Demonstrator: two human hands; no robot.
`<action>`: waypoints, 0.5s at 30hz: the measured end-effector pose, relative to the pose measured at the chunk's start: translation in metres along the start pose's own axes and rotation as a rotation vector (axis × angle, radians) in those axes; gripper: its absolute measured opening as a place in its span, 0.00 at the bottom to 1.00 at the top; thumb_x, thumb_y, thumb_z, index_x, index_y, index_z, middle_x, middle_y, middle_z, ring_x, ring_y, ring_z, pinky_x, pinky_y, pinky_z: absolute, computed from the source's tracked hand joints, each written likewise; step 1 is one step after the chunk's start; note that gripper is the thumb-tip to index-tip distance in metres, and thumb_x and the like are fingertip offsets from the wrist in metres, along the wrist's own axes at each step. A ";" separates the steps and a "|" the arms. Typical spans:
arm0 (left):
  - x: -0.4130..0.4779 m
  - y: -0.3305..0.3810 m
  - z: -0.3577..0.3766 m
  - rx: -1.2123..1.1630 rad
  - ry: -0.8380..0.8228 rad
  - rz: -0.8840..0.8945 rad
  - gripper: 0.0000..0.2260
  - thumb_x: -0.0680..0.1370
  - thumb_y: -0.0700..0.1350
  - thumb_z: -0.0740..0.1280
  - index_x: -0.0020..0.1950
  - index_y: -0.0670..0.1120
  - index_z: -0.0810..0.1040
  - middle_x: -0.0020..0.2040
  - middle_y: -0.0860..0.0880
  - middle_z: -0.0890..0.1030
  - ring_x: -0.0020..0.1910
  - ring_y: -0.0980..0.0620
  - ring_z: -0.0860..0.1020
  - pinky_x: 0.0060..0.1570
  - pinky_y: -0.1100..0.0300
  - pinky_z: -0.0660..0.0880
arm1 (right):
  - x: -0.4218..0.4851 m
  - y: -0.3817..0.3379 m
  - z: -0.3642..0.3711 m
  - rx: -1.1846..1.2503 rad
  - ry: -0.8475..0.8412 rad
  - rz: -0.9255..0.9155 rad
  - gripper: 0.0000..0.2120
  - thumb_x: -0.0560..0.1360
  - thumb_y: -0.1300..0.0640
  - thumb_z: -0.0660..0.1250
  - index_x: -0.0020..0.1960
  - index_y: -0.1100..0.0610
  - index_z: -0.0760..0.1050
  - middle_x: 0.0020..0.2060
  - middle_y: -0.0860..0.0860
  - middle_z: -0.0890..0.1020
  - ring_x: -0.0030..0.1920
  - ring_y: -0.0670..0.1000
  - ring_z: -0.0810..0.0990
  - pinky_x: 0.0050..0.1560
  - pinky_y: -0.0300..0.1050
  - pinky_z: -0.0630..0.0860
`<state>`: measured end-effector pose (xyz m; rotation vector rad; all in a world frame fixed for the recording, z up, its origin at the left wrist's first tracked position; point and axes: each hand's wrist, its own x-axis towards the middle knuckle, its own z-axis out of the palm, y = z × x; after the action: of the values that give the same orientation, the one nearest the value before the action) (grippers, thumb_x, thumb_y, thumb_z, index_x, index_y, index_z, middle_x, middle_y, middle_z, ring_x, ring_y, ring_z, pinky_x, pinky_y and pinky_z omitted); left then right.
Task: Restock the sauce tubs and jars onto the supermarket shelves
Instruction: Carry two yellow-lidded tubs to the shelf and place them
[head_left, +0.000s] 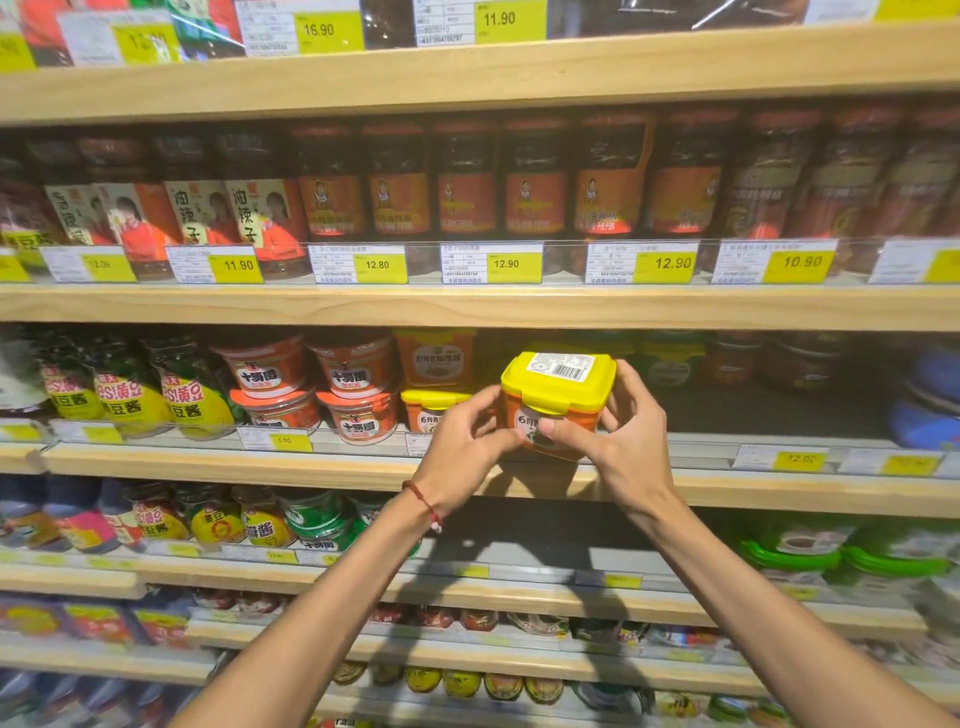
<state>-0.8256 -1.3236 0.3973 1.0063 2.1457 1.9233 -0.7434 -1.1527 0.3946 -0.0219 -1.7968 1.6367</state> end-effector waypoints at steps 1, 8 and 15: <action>-0.001 0.003 0.002 0.009 -0.025 0.014 0.18 0.77 0.34 0.70 0.67 0.42 0.77 0.60 0.48 0.84 0.61 0.51 0.82 0.59 0.60 0.78 | 0.002 0.000 0.001 0.010 -0.016 0.003 0.34 0.61 0.61 0.83 0.64 0.62 0.74 0.56 0.52 0.85 0.58 0.50 0.84 0.56 0.41 0.81; -0.002 0.004 0.008 0.030 0.106 0.077 0.24 0.78 0.34 0.71 0.74 0.41 0.72 0.66 0.47 0.81 0.66 0.55 0.78 0.69 0.55 0.74 | 0.007 0.004 0.003 -0.035 -0.156 0.033 0.28 0.70 0.64 0.79 0.67 0.59 0.72 0.58 0.50 0.85 0.60 0.48 0.84 0.60 0.41 0.80; 0.007 0.009 0.010 0.096 0.221 0.125 0.17 0.80 0.37 0.70 0.68 0.41 0.78 0.55 0.52 0.85 0.54 0.65 0.81 0.56 0.68 0.77 | 0.020 0.000 0.017 -0.053 -0.017 -0.002 0.12 0.73 0.61 0.78 0.54 0.59 0.81 0.46 0.50 0.88 0.48 0.44 0.84 0.51 0.37 0.79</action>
<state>-0.8229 -1.3112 0.4060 1.0088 2.3658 2.0961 -0.7672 -1.1585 0.4043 -0.0302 -1.8516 1.5924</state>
